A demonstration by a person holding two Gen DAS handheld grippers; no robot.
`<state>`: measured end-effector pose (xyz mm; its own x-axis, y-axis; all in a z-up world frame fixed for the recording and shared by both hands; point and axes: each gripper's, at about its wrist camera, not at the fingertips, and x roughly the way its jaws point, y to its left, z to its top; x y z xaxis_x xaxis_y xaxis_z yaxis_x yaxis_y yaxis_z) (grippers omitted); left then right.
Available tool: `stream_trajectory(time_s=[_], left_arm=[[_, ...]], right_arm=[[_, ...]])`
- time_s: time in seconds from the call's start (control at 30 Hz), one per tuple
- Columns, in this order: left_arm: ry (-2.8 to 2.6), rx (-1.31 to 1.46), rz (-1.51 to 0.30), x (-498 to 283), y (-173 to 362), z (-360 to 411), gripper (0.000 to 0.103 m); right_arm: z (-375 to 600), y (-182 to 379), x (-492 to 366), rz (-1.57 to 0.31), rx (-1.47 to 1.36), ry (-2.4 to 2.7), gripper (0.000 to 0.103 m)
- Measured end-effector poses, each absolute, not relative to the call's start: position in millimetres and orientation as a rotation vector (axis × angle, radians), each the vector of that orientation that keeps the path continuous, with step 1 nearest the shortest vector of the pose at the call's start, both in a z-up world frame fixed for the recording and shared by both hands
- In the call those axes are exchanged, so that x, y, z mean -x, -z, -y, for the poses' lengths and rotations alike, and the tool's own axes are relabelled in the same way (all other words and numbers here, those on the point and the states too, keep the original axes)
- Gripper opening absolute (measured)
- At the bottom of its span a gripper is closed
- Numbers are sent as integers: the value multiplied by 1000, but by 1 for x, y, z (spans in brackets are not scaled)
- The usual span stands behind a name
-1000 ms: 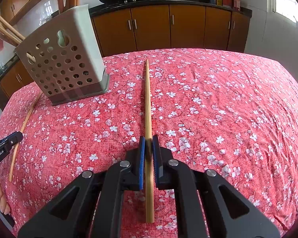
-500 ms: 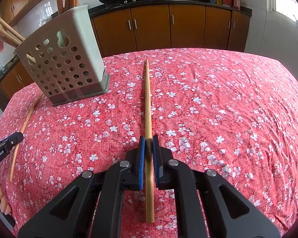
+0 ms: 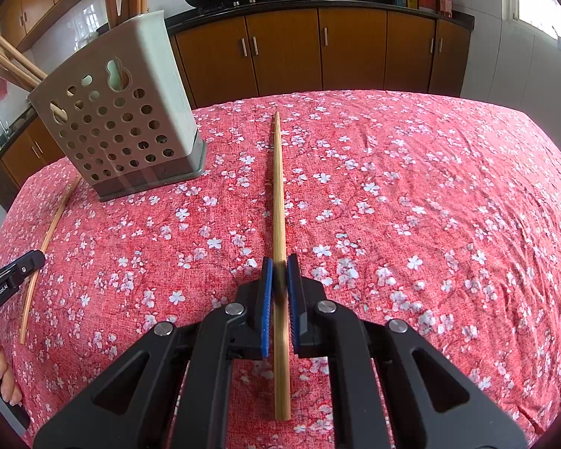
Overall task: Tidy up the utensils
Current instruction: 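Grasp one chopstick with the left tool while the right tool grasps the last one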
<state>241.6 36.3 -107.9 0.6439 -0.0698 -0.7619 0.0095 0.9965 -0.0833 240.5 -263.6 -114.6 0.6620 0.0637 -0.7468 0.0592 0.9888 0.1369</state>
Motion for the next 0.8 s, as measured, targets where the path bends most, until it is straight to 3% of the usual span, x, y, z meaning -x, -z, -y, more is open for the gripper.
stream_trajectory(time_s=[0.8], left_arm=[[38, 25, -879, -205, 107, -24, 17]], right_arm=[[264, 116, -217, -844, -202, -8, 9]])
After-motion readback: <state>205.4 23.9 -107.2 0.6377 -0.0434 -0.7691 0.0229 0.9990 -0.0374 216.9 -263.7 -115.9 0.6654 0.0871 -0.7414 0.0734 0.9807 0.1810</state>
